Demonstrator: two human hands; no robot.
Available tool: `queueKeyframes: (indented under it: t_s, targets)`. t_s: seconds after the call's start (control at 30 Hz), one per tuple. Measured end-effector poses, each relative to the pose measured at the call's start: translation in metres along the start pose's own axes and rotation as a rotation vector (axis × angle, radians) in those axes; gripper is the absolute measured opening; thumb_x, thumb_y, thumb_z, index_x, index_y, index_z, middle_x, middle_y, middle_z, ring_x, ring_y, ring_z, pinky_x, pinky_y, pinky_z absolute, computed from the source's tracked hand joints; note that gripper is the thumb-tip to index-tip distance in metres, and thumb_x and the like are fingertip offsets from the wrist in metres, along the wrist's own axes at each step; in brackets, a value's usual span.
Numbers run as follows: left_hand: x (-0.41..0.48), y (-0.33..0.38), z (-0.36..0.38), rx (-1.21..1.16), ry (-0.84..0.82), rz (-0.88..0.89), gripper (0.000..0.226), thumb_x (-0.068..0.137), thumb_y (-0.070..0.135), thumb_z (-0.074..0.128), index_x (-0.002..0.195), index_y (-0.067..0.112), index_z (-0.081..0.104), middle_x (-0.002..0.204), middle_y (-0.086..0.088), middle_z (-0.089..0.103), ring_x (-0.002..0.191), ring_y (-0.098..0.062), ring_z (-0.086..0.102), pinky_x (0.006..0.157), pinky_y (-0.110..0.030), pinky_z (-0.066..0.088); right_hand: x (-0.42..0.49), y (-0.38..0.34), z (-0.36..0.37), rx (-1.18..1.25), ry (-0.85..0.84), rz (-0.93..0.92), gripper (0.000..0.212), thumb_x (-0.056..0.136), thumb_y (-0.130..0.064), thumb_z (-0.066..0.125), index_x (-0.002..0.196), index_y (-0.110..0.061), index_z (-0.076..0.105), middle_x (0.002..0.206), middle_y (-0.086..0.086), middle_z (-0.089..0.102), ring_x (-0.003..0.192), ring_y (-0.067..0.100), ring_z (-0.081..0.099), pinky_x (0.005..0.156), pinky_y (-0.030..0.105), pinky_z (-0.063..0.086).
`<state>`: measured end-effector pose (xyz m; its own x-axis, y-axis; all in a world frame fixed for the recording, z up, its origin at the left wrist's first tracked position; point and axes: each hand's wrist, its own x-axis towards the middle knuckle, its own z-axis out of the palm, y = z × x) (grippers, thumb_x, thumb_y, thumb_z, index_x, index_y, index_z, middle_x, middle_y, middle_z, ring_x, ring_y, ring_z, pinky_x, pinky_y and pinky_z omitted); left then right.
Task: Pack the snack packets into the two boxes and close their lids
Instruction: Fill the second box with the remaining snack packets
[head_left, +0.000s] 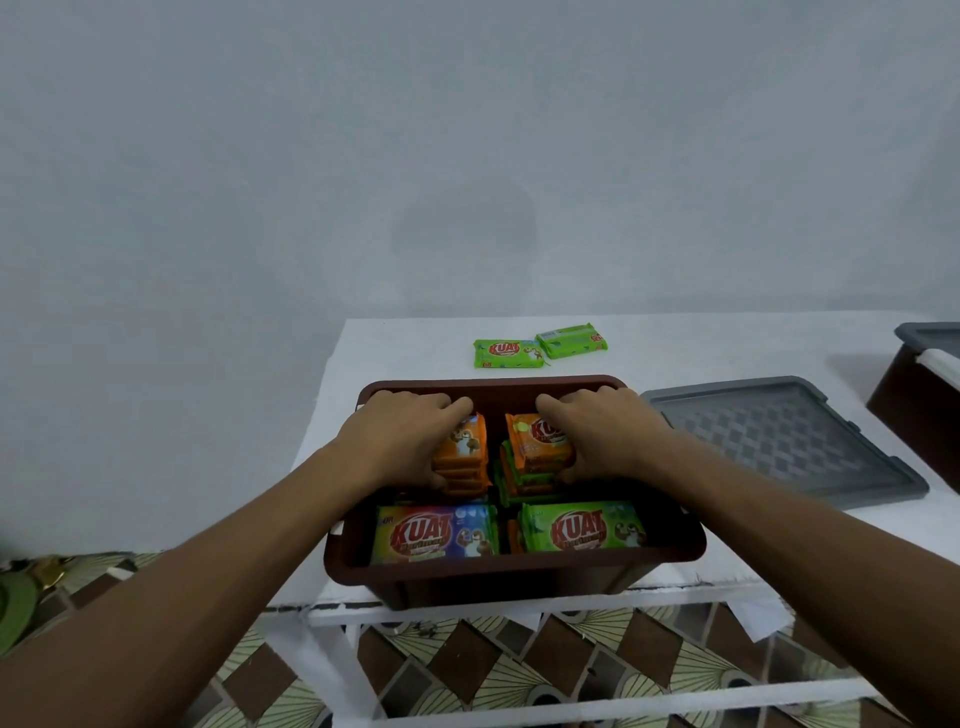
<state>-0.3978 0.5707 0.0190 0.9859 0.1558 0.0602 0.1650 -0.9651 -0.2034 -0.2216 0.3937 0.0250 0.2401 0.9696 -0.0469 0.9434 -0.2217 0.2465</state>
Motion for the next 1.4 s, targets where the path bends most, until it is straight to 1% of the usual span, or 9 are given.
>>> queueKeyframes:
  t_s: [0.43,0.63,0.8,0.9,1.03,1.1,1.2,1.27,1.4]
  targets:
    - [0.004,-0.001,0.0,0.005,-0.054,-0.014,0.083,0.068,0.065,0.072,0.131,0.03,0.031,0.12,0.006,0.058,0.101,-0.016,0.061,0.076,-0.031,0.052,-0.002,0.007,0.002,0.166,0.058,0.036,0.064,0.06,-0.083,0.06,0.088,-0.033,0.035,0.085,-0.009,0.061,0.075,0.015,0.056,0.062,0.031,0.045]
    - [0.012,-0.003,-0.003,-0.038,-0.18,-0.01,0.086,0.064,0.067,0.074,0.129,0.029,0.033,0.117,0.005,0.058,0.101,-0.017,0.058,0.08,-0.032,0.051,0.001,0.009,0.004,0.186,0.064,0.044,0.06,0.063,-0.08,0.062,0.09,-0.032,0.038,0.088,-0.009,0.061,0.077,0.015,0.056,0.063,0.031,0.046]
    - [0.016,-0.013,-0.023,-0.195,-0.164,0.023,0.064,0.063,0.084,0.055,0.096,0.03,0.046,0.082,0.013,0.058,0.072,-0.006,0.053,0.064,-0.029,0.048,0.002,0.016,-0.004,0.273,-0.026,-0.014,0.059,0.063,-0.079,0.064,0.092,-0.033,0.043,0.085,-0.012,0.058,0.075,0.011,0.053,0.059,0.028,0.035]
    - [0.033,-0.019,-0.04,-0.27,0.005,0.054,0.04,0.085,0.068,0.047,0.089,0.028,0.049,0.067,0.013,0.053,0.063,-0.007,0.051,0.06,-0.031,0.046,0.009,0.036,-0.016,0.492,0.021,-0.081,0.037,0.077,-0.066,0.063,0.088,-0.031,0.056,0.07,-0.015,0.059,0.065,0.001,0.054,0.059,0.026,0.042]
    - [0.088,-0.027,-0.046,-0.229,0.115,0.047,0.019,0.094,0.046,0.051,0.092,0.027,0.05,0.07,0.014,0.047,0.069,-0.009,0.046,0.056,-0.028,0.034,0.032,0.085,-0.01,0.708,0.381,-0.019,0.007,0.088,-0.025,0.065,0.082,-0.028,0.062,0.062,-0.015,0.056,0.059,0.007,0.055,0.06,0.031,0.047]
    - [0.119,-0.032,-0.037,-0.263,0.088,0.02,0.017,0.093,0.041,0.054,0.092,0.025,0.053,0.074,0.013,0.05,0.073,-0.011,0.048,0.056,-0.027,0.032,0.05,0.116,0.005,0.738,0.394,0.076,0.016,0.087,-0.018,0.064,0.081,-0.032,0.059,0.066,-0.013,0.058,0.061,0.012,0.056,0.064,0.038,0.051]
    - [0.166,-0.039,-0.014,-0.255,-0.031,0.0,0.016,0.093,0.041,0.056,0.093,0.025,0.052,0.09,0.011,0.054,0.087,-0.015,0.052,0.065,-0.03,0.039,0.077,0.16,0.04,0.631,0.22,0.182,0.018,0.087,-0.017,0.06,0.085,-0.035,0.057,0.083,-0.011,0.066,0.077,0.016,0.061,0.075,0.041,0.053]
    - [0.192,-0.041,0.002,-0.229,-0.134,-0.021,0.02,0.093,0.043,0.055,0.103,0.026,0.053,0.104,0.008,0.055,0.099,-0.018,0.053,0.076,-0.034,0.044,0.092,0.177,0.063,0.533,0.108,0.21,0.016,0.088,-0.019,0.06,0.1,-0.029,0.061,0.104,-0.007,0.065,0.099,0.02,0.06,0.087,0.038,0.049]
    - [0.233,-0.041,0.034,-0.165,-0.343,-0.061,0.04,0.092,0.043,0.057,0.124,0.022,0.048,0.123,0.0,0.053,0.111,-0.023,0.052,0.087,-0.039,0.046,0.118,0.191,0.088,0.387,-0.014,0.186,0.05,0.091,-0.026,0.06,0.139,-0.023,0.045,0.141,-0.002,0.047,0.128,0.02,0.042,0.101,0.036,0.037]
